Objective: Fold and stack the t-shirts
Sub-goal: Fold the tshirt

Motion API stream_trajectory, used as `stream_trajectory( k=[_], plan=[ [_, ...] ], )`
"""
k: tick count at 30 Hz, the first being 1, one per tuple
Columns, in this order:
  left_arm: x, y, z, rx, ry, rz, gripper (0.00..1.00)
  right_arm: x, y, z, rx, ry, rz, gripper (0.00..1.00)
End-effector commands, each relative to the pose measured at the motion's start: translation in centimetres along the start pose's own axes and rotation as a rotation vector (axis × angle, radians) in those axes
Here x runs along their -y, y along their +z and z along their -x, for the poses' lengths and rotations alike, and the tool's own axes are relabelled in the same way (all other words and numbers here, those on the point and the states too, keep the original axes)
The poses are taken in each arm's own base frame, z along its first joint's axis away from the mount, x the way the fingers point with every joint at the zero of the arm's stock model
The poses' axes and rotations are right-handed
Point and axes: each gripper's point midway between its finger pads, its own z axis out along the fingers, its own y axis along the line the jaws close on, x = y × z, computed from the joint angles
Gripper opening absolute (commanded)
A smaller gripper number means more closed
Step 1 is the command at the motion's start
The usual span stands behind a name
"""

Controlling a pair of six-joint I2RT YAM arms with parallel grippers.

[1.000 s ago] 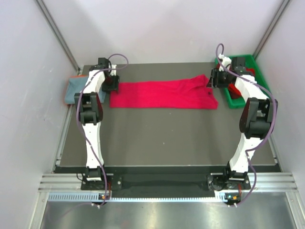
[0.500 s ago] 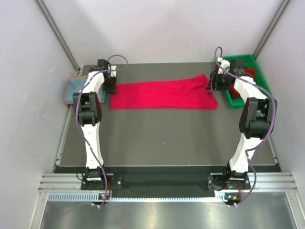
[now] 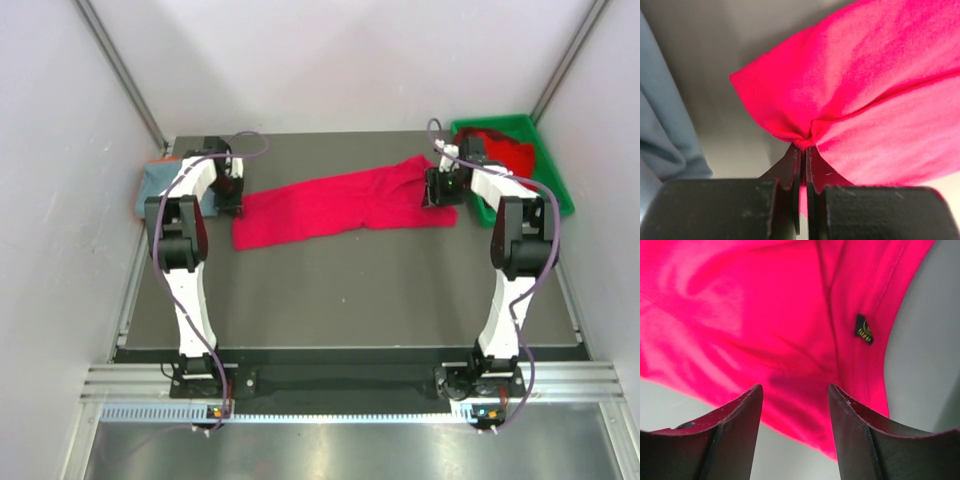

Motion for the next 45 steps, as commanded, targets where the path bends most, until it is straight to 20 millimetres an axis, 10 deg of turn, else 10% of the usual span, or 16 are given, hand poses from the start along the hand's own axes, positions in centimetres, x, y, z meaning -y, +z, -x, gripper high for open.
stream_trajectory(
  k=[1, 13, 33, 38, 45],
  plan=[
    [0.4, -3.4, -0.8, 0.004, 0.022, 0.004, 0.00, 0.2, 0.1, 2.8, 0.055, -0.052, -0.037, 0.56],
    [1.4, -6.9, -4.6, -0.023, 0.037, -0.008, 0.00, 1.6, 2.4, 2.5, 0.025, -0.079, -0.065, 0.56],
    [3.4, -7.2, -11.8, -0.135, 0.125, 0.027, 0.07, 0.7, 7.4, 8.4, 0.095, -0.090, -0.025, 0.57],
    [2.5, -9.4, -11.1, -0.081, 0.163, 0.138, 0.42, 1.3, 6.2, 10.5, 0.148, -0.114, -0.065, 0.57],
    [1.0, -13.1, -7.6, 0.072, 0.194, 0.265, 0.48, -0.1, 0.9, 13.3, 0.233, -0.140, -0.092, 0.57]
  ],
)
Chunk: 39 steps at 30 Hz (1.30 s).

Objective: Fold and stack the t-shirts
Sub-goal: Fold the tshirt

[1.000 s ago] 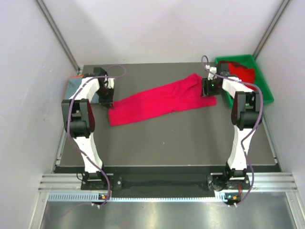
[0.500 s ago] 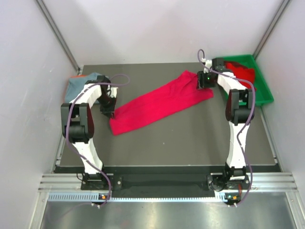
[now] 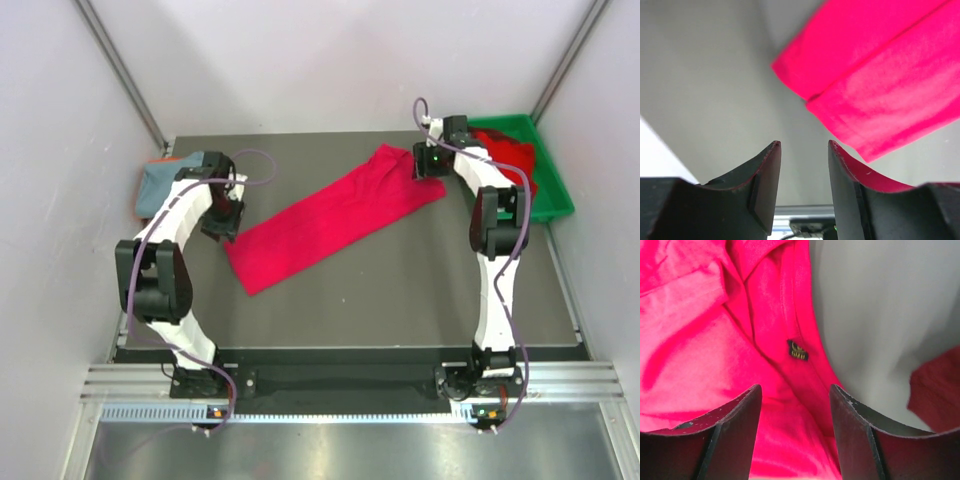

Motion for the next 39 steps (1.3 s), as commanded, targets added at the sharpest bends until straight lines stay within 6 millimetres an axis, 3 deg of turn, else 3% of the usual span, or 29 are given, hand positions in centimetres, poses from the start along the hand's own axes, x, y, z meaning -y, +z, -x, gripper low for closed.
stream_trajectory(
  k=[1, 3, 4, 6, 7, 9, 10, 14, 19, 24, 32, 39],
  plan=[
    [-1.7, -2.8, 3.0, 0.129, 0.016, 0.074, 0.48, -1.2, -6.4, 5.8, 0.144, -0.043, -0.033, 0.57],
    [-1.0, -2.0, 4.1, 0.131, 0.021, 0.027, 0.47, -2.0, -8.3, 6.5, 0.169, -0.027, -0.017, 0.57],
    [-0.7, -0.6, 4.2, 0.098, 0.023, 0.009, 0.46, -2.5, -8.4, 5.8, 0.154, -0.015, -0.003, 0.57],
    [-0.2, 0.0, 5.3, 0.091, 0.022, -0.028, 0.43, -3.6, -8.7, 5.0, 0.133, 0.019, 0.035, 0.57],
    [0.7, 1.5, 5.2, 0.046, 0.018, -0.080, 0.41, -4.6, -8.9, 4.0, 0.112, 0.048, 0.075, 0.57],
    [1.5, 2.1, 6.1, 0.044, 0.017, -0.127, 0.38, -6.0, -9.1, 2.9, 0.087, 0.092, 0.134, 0.57],
    [1.8, 3.4, 6.0, 0.014, 0.014, -0.142, 0.37, -6.3, -8.6, 1.5, 0.055, 0.116, 0.152, 0.57],
    [2.3, 4.9, 7.0, 0.007, 0.007, -0.177, 0.35, -7.6, -7.8, -1.5, -0.013, 0.166, 0.192, 0.57],
    [2.6, 5.6, 8.3, 0.011, -0.002, -0.200, 0.34, -7.7, -7.0, -4.0, -0.064, 0.190, 0.193, 0.57],
    [2.7, 7.0, 8.1, -0.019, -0.010, -0.207, 0.34, -7.9, -5.3, -5.2, -0.095, 0.189, 0.195, 0.57],
    [2.6, 10.0, 6.2, -0.108, -0.014, -0.183, 0.33, -6.6, -2.7, -6.0, -0.123, 0.168, 0.155, 0.58],
    [2.5, 10.1, 4.5, -0.148, -0.017, -0.161, 0.32, -5.5, -1.3, -4.8, -0.106, 0.171, 0.144, 0.58]
  ],
)
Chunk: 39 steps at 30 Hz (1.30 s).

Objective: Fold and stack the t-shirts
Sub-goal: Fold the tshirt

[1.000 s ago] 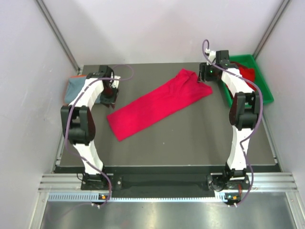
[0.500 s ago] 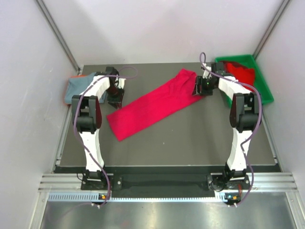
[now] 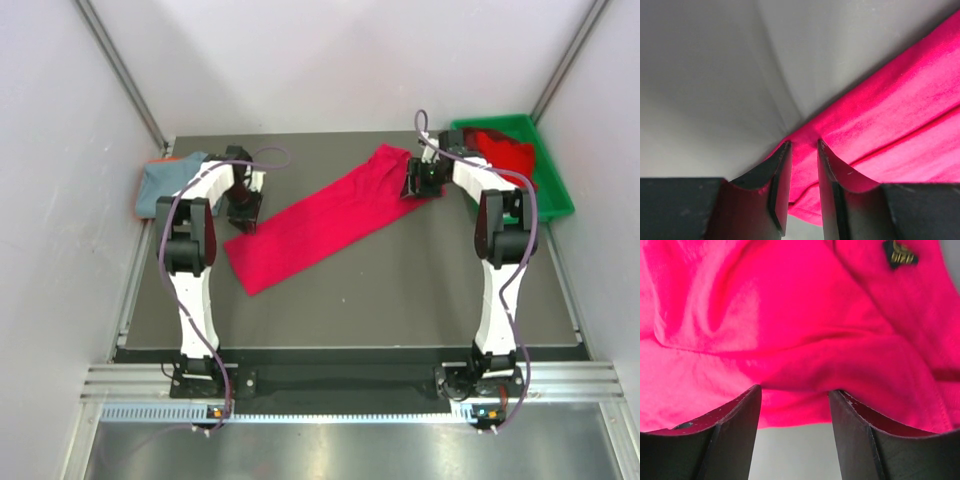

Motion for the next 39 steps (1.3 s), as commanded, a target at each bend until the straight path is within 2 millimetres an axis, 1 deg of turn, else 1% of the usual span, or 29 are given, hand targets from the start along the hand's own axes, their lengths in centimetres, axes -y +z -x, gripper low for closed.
stream_trajectory(
  k=[1, 2, 3, 4, 5, 6, 7, 8, 10, 11, 13, 14, 17, 18, 19, 20, 22, 23, 25, 26, 27, 28, 29, 30, 31, 32, 33, 36, 39],
  plan=[
    [0.0, 0.2, -2.0, -0.047, -0.006, 0.021, 0.32, 0.8, 1.7, 1.6, 0.025, -0.027, -0.020, 0.58],
    [0.1, 0.0, -2.4, -0.051, -0.003, 0.023, 0.32, 0.9, 1.8, 2.0, 0.031, -0.026, -0.021, 0.58],
    [0.2, 0.2, -3.3, -0.074, -0.004, 0.025, 0.32, 1.3, 2.4, 1.9, 0.025, -0.020, -0.020, 0.58],
    [0.6, -0.3, -3.6, -0.068, 0.008, 0.029, 0.32, 1.2, 2.3, 2.9, 0.047, -0.028, -0.019, 0.58],
    [0.8, -0.1, -4.6, -0.090, 0.007, 0.028, 0.31, 1.2, 2.5, 3.2, 0.052, -0.027, -0.020, 0.58],
    [1.1, -0.2, -5.0, -0.094, 0.016, 0.030, 0.31, 1.5, 3.0, 3.1, 0.048, -0.021, -0.019, 0.59],
    [1.3, -0.7, -5.3, -0.086, 0.022, 0.037, 0.31, 1.4, 3.0, 3.9, 0.065, -0.029, -0.017, 0.59],
    [1.5, -0.5, -6.4, -0.109, 0.021, 0.036, 0.31, 1.5, 3.2, 4.1, 0.069, -0.019, -0.018, 0.59],
    [2.2, -0.9, -7.0, -0.103, 0.044, 0.044, 0.31, 1.4, 3.6, 4.7, 0.074, -0.014, -0.001, 0.59],
    [2.3, -0.7, -7.8, -0.119, 0.056, 0.058, 0.31, 1.4, 3.5, 5.0, 0.081, -0.015, 0.000, 0.59],
    [3.3, -1.0, -8.1, -0.112, 0.091, 0.067, 0.31, 1.5, 3.4, 5.6, 0.099, -0.017, -0.002, 0.60],
    [3.6, -0.9, -8.7, -0.122, 0.103, 0.071, 0.31, 1.6, 3.4, 5.7, 0.103, -0.014, -0.001, 0.61],
    [4.9, -1.0, -9.1, -0.117, 0.145, 0.081, 0.30, 1.7, 3.4, 6.6, 0.125, -0.018, -0.004, 0.61],
    [5.4, -1.0, -9.0, -0.112, 0.152, 0.085, 0.29, 1.7, 3.2, 6.9, 0.135, -0.021, -0.009, 0.61],
    [5.1, -1.2, -8.7, -0.100, 0.159, 0.117, 0.29, 1.5, 2.9, 7.3, 0.145, -0.019, -0.008, 0.61],
    [5.0, -1.6, -8.0, -0.084, 0.160, 0.126, 0.28, 1.4, 2.6, 7.5, 0.151, -0.019, -0.007, 0.61],
    [4.3, -2.3, -6.8, -0.055, 0.165, 0.176, 0.28, 0.8, 1.7, 7.9, 0.166, -0.021, 0.007, 0.61],
    [4.1, -3.1, -5.4, -0.018, 0.168, 0.194, 0.30, 0.5, 1.3, 8.0, 0.169, -0.017, 0.012, 0.61],
    [3.5, -3.7, -3.9, 0.010, 0.165, 0.208, 0.32, -0.2, -0.2, 8.2, 0.181, -0.015, 0.018, 0.61],
    [3.4, -4.7, -2.3, 0.056, 0.163, 0.214, 0.32, -0.3, -0.7, 8.2, 0.186, -0.017, 0.019, 0.61],
    [3.1, -5.1, -1.6, 0.070, 0.161, 0.219, 0.33, -0.7, -2.0, 8.4, 0.198, -0.022, 0.018, 0.61],
    [2.9, -5.4, -1.0, 0.084, 0.161, 0.229, 0.33, -1.0, -2.6, 8.4, 0.204, -0.026, 0.018, 0.61],
    [2.8, -6.3, 0.2, 0.120, 0.158, 0.235, 0.33, -1.1, -3.2, 8.4, 0.209, -0.024, 0.015, 0.61],
    [2.4, -6.7, 0.6, 0.135, 0.152, 0.238, 0.33, -1.4, -4.7, 8.9, 0.231, -0.028, 0.013, 0.61],
    [2.2, -6.7, 0.9, 0.140, 0.152, 0.238, 0.33, -1.3, -4.9, 8.2, 0.217, -0.015, 0.010, 0.61],
    [2.0, -6.9, 1.2, 0.148, 0.148, 0.238, 0.33, -1.2, -5.4, 7.9, 0.214, -0.007, 0.008, 0.61],
    [1.5, -6.6, 1.3, 0.140, 0.133, 0.240, 0.34, -1.3, -6.1, 7.7, 0.215, -0.003, 0.006, 0.61],
    [0.7, -5.7, 1.0, 0.119, 0.104, 0.217, 0.34, -1.1, -6.6, 6.9, 0.200, 0.011, -0.001, 0.61],
    [0.2, -4.6, 0.5, 0.089, 0.082, 0.189, 0.33, -0.2, -6.5, 6.2, 0.189, 0.021, -0.023, 0.61]
  ],
)
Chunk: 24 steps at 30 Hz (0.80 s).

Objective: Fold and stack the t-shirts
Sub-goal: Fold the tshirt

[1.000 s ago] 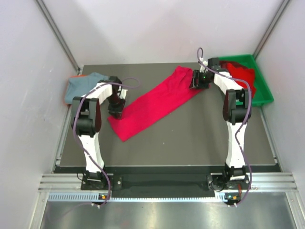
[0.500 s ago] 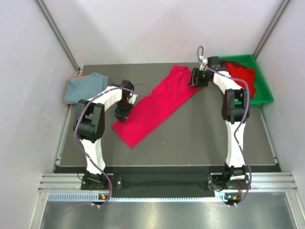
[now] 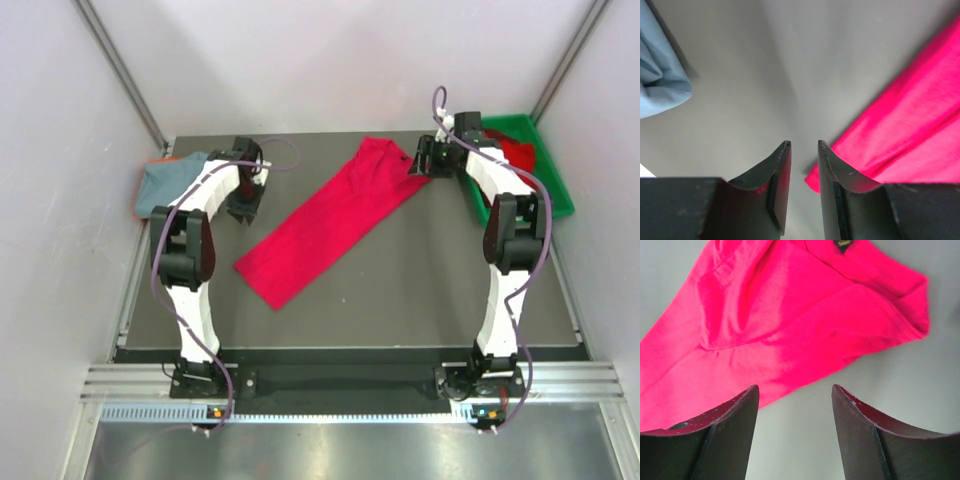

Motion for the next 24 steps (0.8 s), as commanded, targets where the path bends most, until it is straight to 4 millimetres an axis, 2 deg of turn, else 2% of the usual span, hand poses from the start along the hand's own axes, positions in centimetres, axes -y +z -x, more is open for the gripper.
stream_trajectory(
  k=[1, 3, 7, 8, 14, 21, 24],
  plan=[
    [-0.3, 1.4, -1.0, -0.052, -0.012, -0.030, 0.33, 0.4, -1.7, 0.7, 0.030, 0.005, -0.029, 0.61],
    [-0.5, 2.1, -1.7, -0.083, -0.024, -0.055, 0.34, 1.1, -1.4, 0.3, 0.019, 0.009, -0.044, 0.61],
    [-0.3, 2.8, -2.8, -0.143, -0.057, -0.124, 0.49, 2.4, -0.7, 0.0, 0.011, 0.015, -0.067, 0.61],
    [-0.2, 2.8, -3.2, -0.160, -0.062, -0.137, 0.50, 2.6, -0.6, 0.1, 0.012, 0.013, -0.071, 0.61],
    [0.9, 2.8, -4.8, -0.217, -0.078, -0.268, 0.51, 3.4, 0.2, 0.2, 0.012, 0.003, -0.084, 0.61],
    [2.7, 1.7, -6.6, -0.275, -0.067, -0.384, 0.50, 3.8, 0.4, -0.3, 0.000, -0.002, -0.097, 0.61],
    [3.5, 1.6, -8.3, -0.342, -0.074, -0.426, 0.50, 4.3, 1.0, -0.9, -0.015, 0.001, -0.108, 0.61]
  ],
)
